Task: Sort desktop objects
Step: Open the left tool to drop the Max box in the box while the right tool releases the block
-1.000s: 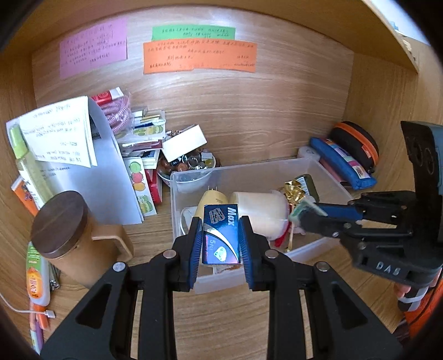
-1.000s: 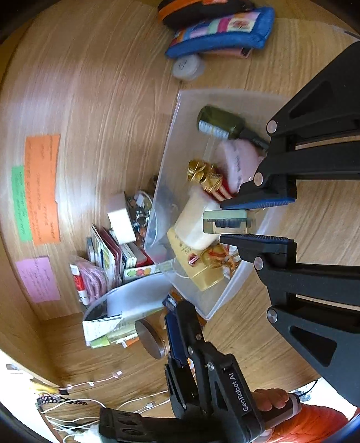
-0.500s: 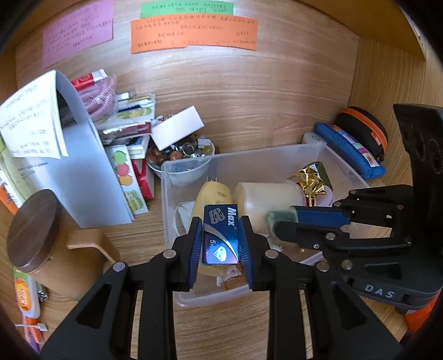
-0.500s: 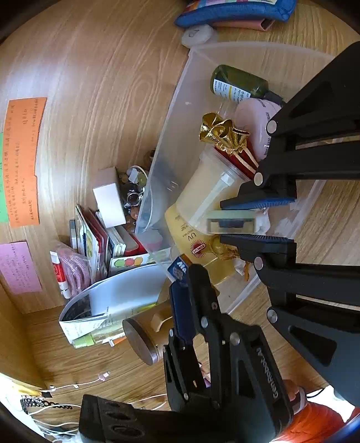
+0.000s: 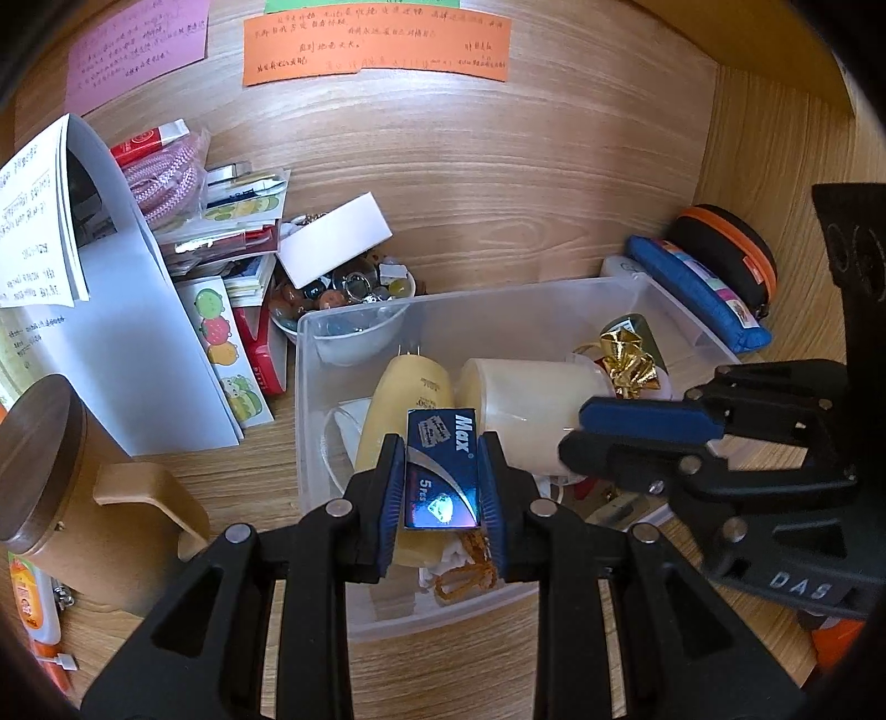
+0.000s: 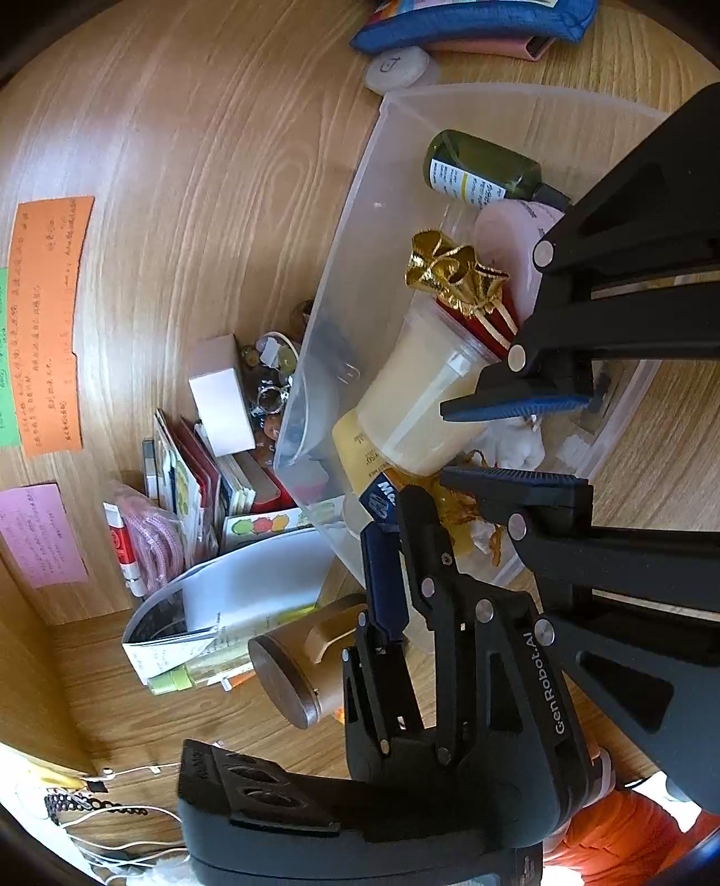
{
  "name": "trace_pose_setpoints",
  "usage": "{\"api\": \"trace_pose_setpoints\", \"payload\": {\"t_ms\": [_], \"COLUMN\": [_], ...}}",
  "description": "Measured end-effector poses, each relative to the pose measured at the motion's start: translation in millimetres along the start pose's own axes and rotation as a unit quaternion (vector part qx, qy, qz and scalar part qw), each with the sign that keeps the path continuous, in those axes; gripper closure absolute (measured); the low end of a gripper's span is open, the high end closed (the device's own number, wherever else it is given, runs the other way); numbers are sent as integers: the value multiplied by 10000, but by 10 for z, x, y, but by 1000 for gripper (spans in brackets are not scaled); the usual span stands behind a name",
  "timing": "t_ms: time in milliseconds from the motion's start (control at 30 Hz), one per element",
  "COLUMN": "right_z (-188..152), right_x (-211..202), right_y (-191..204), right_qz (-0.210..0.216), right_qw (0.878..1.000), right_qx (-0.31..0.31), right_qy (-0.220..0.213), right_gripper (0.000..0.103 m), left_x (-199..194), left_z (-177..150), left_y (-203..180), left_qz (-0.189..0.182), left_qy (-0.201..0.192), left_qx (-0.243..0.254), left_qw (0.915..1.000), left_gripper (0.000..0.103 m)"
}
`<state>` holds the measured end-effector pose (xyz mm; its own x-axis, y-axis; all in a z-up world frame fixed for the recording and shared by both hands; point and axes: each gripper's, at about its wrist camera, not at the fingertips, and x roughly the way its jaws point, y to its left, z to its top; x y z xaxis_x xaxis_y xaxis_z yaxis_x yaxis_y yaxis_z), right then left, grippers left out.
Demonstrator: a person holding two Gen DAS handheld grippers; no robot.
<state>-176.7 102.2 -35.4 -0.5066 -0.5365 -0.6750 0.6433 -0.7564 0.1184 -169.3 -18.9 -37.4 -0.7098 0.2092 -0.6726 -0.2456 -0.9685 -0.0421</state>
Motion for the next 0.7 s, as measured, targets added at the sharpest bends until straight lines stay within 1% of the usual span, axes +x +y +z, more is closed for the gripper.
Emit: {"api": "trace_pose_setpoints", "payload": {"t_ms": [233,300,367,400,467,633,700], "right_z": [13,14,9,9,4,12,17], "right_x": [-37,-38,-38,-38,-47,-83,-90], "right_y": [-63,-69,-79,-82,-85,-117,-122], "right_qz": [-11,11,-4,9,6,52,32], "right_qw": [9998,9998,9997,9996,9996,9993,9993], "right_qx": [149,173,227,238,248,300,317], "right_qy": [-109,-111,-136,-134,-145,-196,-214], "right_gripper": [88,88,88,88,88,87,86], "left_x": [12,5,7,-2,-9,-29,-44], "left_z": [-8,-11,-10,-10,1,15,21], "left_y": [-13,-29,-25,-29,-18,-7,-10], "left_qz": [61,136,105,142,195,200,238], "left_qy": [38,58,62,43,19,-3,-22], "left_qx": [22,5,15,6,-9,-33,-24], "left_qw": [10000,9999,9999,9999,9998,9998,9997], "left_gripper": [76,76,71,69,62,60,53]}}
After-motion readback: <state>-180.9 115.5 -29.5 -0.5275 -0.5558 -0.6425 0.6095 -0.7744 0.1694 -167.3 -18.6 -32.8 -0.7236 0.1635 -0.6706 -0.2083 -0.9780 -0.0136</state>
